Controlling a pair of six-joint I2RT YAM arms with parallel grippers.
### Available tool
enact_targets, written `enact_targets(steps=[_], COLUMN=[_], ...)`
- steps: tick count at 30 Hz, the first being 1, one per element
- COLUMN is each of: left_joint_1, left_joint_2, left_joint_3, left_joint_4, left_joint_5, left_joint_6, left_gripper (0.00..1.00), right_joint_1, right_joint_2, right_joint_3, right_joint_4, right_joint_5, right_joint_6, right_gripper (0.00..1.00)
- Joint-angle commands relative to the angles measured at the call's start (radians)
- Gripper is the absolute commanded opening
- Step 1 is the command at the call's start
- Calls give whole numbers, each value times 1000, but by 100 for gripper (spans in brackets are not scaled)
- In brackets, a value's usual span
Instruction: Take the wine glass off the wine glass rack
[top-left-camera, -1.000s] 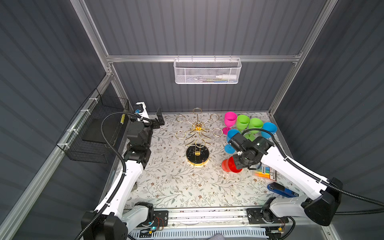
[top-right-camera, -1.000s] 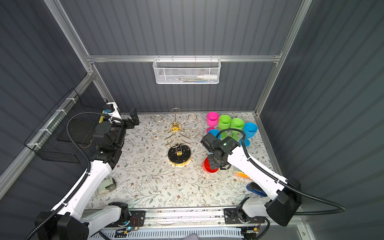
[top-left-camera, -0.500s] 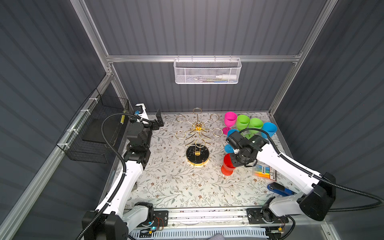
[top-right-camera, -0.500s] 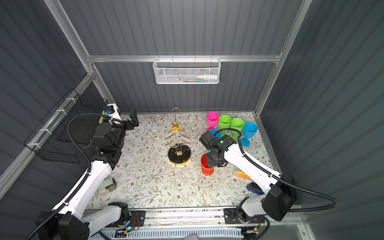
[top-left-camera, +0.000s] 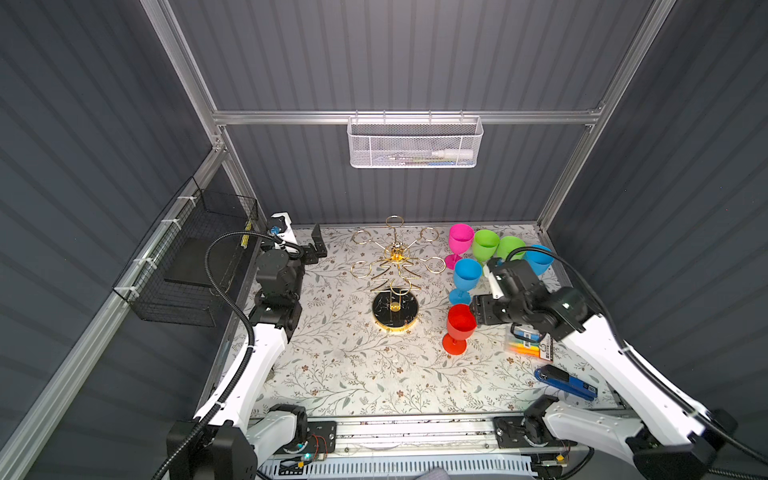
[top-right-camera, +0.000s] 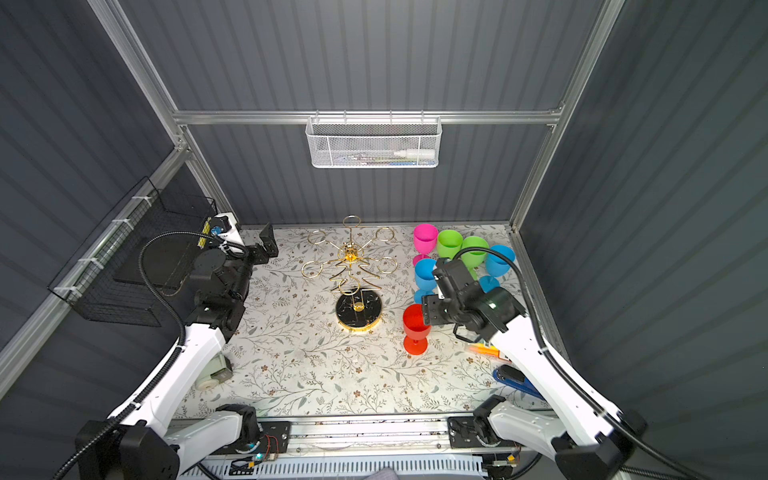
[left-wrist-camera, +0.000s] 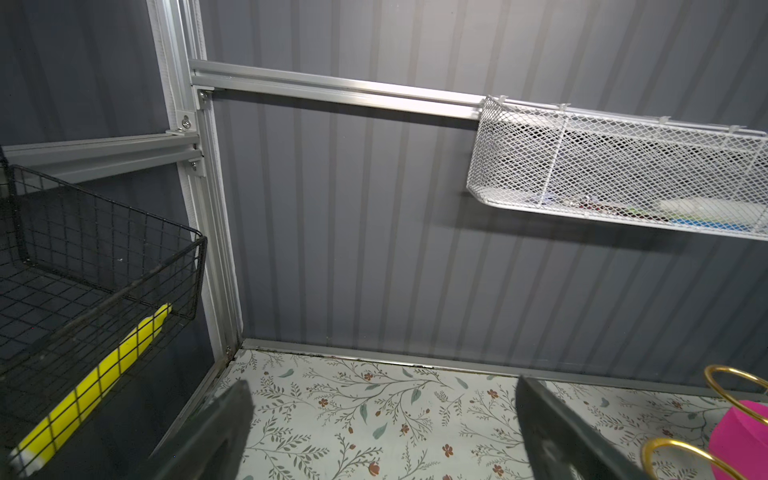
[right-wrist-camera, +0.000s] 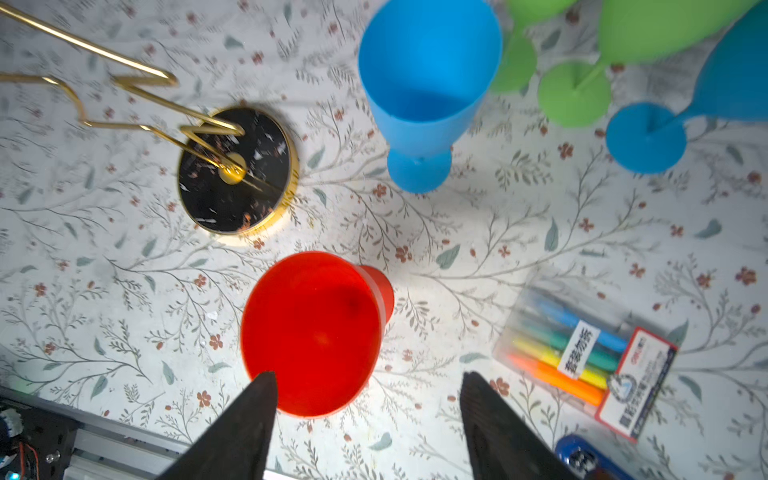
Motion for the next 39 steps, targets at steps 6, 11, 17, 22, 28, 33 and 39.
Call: enact_targets(steps=[6, 11, 17, 22, 28, 33, 39], left_joint_1=[7, 7, 6, 6, 6, 4, 4], left_joint_2=[-59, -88, -61, 31, 257, 392, 541], left_joint_3=[-143, -283, -422, -515, -564, -575, -558], left_joint_4=[48, 126, 197, 295, 493, 659, 783], left_joint_5=[-42, -114, -174, -211, -228, -229, -139], left_joint_6=[-37, -29, 25, 64, 93, 126, 138], left_gripper=[100, 100, 100, 100, 100, 100, 100], right_joint_1=[-187, -317, -404, -512, -603, -612, -619], right_joint_2=[-241, -260, -258, -222, 22, 254, 421], right_joint_3=[-241, -375, -593, -758, -855, -916, -916], right_joint_4=[376, 574, 882, 1161, 1523, 1876, 2041], right_joint_5=[-30, -8, 148, 159, 79, 0, -50], right_joint_6=[-75, -103, -187, -224, -237, -297, -316], right_gripper=[85, 90, 94, 98, 99, 99, 99])
